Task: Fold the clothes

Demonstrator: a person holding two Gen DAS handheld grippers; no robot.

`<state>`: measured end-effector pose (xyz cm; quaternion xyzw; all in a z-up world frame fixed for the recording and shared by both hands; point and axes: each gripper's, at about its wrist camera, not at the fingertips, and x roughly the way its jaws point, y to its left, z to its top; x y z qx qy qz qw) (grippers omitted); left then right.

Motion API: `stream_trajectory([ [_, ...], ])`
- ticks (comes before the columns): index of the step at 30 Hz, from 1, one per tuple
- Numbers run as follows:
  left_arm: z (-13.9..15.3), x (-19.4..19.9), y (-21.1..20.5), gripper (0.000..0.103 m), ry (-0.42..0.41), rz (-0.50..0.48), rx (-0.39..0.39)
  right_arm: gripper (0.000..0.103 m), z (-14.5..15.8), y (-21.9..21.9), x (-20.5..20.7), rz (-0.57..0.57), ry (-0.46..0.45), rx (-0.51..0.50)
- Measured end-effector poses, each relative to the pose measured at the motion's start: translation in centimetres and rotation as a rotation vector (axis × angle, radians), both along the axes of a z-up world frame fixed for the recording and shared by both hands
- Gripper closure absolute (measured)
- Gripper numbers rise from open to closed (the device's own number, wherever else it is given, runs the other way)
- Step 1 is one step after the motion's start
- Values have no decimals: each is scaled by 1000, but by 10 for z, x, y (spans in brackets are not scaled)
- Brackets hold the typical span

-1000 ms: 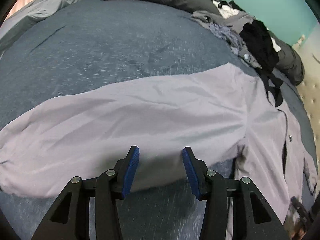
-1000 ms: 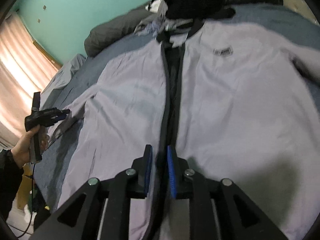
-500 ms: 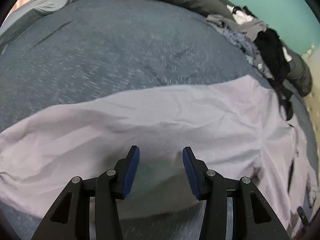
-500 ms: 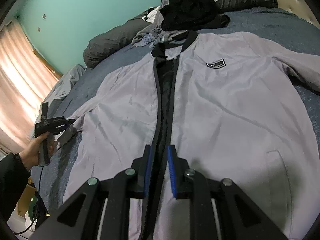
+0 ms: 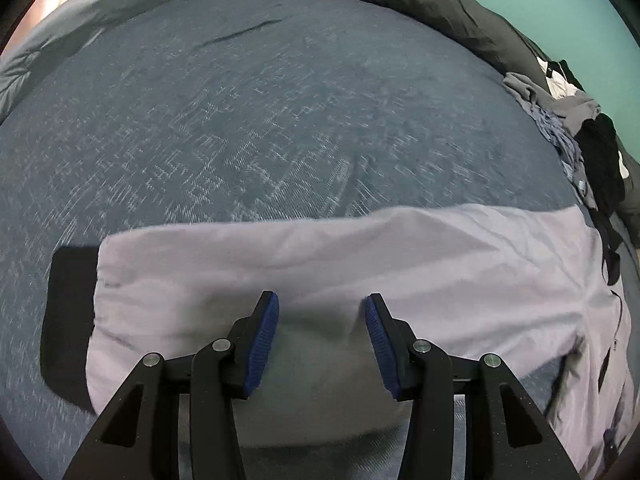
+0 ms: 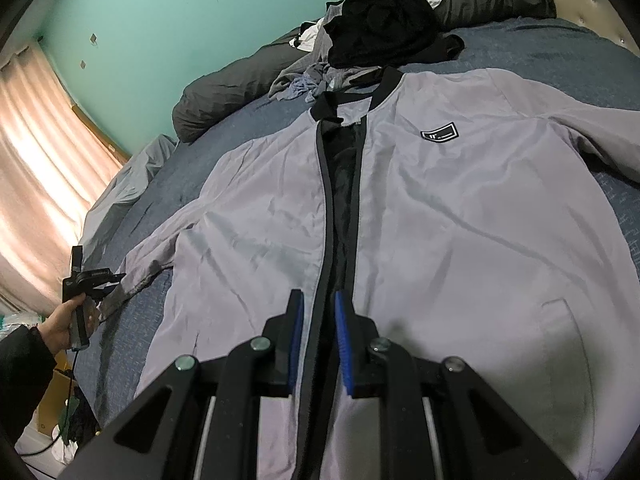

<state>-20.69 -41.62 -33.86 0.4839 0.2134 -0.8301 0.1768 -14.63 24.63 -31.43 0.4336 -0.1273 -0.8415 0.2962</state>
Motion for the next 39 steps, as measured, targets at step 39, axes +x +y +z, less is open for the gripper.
stream_trajectory([
  [39,37,-39,123,54,78,-193,-27,87,21,28,-15,-56,40,-50],
])
